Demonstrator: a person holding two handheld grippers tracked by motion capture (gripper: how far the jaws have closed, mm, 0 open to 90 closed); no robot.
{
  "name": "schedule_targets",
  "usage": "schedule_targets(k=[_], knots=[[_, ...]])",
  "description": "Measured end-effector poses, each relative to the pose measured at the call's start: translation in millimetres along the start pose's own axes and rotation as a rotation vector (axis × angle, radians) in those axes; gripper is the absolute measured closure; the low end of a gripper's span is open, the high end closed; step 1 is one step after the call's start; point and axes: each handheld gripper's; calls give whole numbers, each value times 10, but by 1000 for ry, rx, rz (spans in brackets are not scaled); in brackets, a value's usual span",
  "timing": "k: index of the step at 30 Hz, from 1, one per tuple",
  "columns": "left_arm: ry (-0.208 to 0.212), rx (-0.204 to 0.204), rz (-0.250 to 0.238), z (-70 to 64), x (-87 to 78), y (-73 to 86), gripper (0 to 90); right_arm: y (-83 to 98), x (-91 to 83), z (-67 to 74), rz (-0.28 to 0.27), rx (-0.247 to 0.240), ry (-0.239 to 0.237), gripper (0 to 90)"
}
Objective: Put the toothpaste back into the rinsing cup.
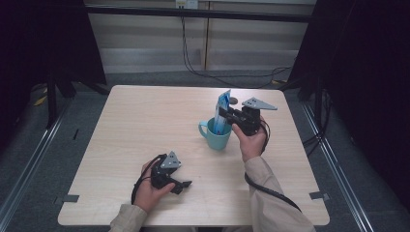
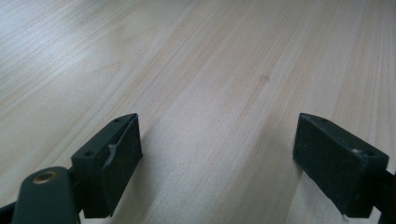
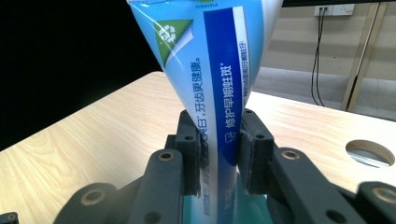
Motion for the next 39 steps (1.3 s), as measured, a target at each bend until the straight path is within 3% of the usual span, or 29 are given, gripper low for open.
schedule_targets(k=[39], knots=[[0,6,7,4,-4,-1,151,129,-109,-21,29,0,4,734]])
Point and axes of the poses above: each handheld gripper's, and its own axes: x roughly forward along the jaws, y roughly out of its underside, z roughly to its left, and after that the axes turned 12 degrees about y, right-handed
